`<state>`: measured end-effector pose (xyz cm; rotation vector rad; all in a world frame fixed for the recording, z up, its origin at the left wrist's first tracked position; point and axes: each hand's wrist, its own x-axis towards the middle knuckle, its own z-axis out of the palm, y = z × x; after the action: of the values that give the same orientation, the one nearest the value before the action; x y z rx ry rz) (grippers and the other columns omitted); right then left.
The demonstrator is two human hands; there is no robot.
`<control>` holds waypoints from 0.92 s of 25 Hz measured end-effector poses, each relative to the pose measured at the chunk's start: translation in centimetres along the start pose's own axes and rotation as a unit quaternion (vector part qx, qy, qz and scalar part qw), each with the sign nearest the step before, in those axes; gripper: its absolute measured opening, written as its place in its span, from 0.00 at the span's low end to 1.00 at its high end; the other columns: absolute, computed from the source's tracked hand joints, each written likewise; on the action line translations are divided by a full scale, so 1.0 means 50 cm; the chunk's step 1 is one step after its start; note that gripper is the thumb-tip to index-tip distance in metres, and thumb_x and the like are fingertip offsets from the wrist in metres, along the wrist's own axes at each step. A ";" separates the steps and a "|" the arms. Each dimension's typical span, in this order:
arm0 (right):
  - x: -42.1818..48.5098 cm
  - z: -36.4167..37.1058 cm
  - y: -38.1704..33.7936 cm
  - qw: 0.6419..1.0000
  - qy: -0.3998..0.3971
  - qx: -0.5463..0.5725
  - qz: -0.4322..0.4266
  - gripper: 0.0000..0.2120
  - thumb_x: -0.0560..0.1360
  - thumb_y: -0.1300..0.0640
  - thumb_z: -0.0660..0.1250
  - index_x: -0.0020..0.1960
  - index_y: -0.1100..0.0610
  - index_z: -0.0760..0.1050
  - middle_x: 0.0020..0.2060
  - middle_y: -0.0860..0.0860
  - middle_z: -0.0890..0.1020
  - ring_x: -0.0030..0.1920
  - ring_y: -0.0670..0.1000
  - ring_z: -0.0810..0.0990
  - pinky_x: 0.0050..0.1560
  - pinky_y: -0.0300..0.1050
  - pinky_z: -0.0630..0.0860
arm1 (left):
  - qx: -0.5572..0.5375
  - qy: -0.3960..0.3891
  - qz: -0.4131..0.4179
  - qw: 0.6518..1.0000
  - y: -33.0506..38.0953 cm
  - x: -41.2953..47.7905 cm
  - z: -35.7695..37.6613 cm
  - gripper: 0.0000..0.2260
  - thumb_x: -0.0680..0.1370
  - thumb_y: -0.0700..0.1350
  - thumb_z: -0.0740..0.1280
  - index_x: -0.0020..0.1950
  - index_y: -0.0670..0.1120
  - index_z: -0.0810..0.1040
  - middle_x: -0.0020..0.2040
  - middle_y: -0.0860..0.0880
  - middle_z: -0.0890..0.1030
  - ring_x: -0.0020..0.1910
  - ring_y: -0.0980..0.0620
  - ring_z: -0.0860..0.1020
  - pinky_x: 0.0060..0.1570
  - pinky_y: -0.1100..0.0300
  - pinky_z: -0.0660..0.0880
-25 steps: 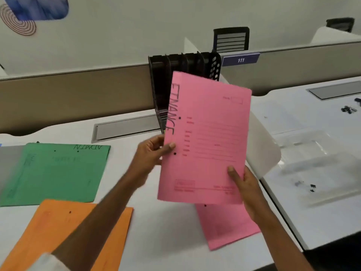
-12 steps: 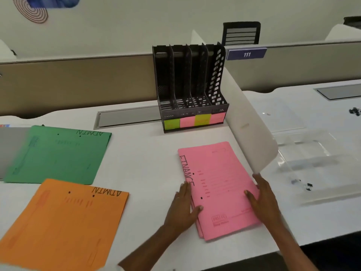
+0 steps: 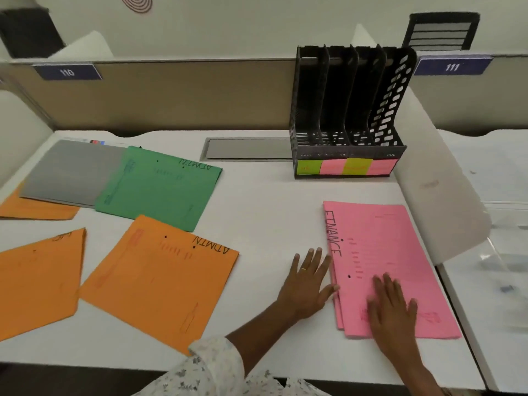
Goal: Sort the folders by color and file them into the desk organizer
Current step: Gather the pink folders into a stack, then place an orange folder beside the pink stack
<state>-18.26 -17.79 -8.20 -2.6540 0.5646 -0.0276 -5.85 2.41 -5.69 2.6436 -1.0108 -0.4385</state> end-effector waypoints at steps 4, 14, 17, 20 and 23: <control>0.009 -0.014 -0.118 0.993 0.040 0.104 -0.028 0.26 0.83 0.51 0.52 0.78 0.61 0.64 0.78 0.58 0.66 0.79 0.59 0.62 0.78 0.68 0.55 | 0.006 0.036 -0.056 0.998 -0.123 -0.081 -0.025 0.32 0.85 0.60 0.50 0.83 0.49 0.43 0.84 0.49 0.41 0.82 0.48 0.38 0.80 0.44 0.40; -0.028 0.121 -0.558 0.838 -0.241 0.466 0.150 0.18 0.82 0.55 0.65 0.72 0.50 0.70 0.67 0.47 0.74 0.67 0.50 0.73 0.72 0.51 0.70 | -0.012 0.126 -0.290 0.949 -0.555 -0.375 -0.157 0.34 0.83 0.61 0.57 0.83 0.49 0.49 0.84 0.45 0.47 0.83 0.43 0.44 0.78 0.39 0.43; -0.035 0.154 -0.630 0.807 -0.219 0.510 0.200 0.06 0.81 0.56 0.66 0.57 0.48 0.74 0.57 0.49 0.79 0.57 0.50 0.78 0.55 0.43 0.75 | -0.030 0.126 -0.374 0.918 -0.668 -0.448 -0.183 0.35 0.82 0.61 0.59 0.83 0.48 0.51 0.84 0.42 0.49 0.83 0.39 0.47 0.78 0.37 0.47; -0.046 0.182 -0.672 0.802 -0.167 0.528 0.225 0.17 0.81 0.57 0.67 0.69 0.55 0.71 0.61 0.53 0.81 0.61 0.53 0.80 0.54 0.46 0.76 | -0.052 0.102 -0.382 0.917 -0.737 -0.498 -0.196 0.31 0.82 0.58 0.62 0.82 0.47 0.58 0.82 0.40 0.55 0.80 0.37 0.55 0.76 0.39 0.58; -0.045 0.196 -0.685 0.801 -0.134 0.526 0.251 0.24 0.80 0.59 0.69 0.73 0.59 0.67 0.65 0.57 0.79 0.64 0.58 0.79 0.67 0.59 0.75 | -0.120 0.152 -0.333 0.923 -0.767 -0.518 -0.204 0.26 0.81 0.52 0.67 0.78 0.47 0.68 0.77 0.39 0.68 0.75 0.36 0.66 0.71 0.42 0.66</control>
<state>-6.14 15.34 -2.91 -1.3446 0.8206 0.1486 2.49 49.05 -5.43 2.6457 0.0590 -0.2431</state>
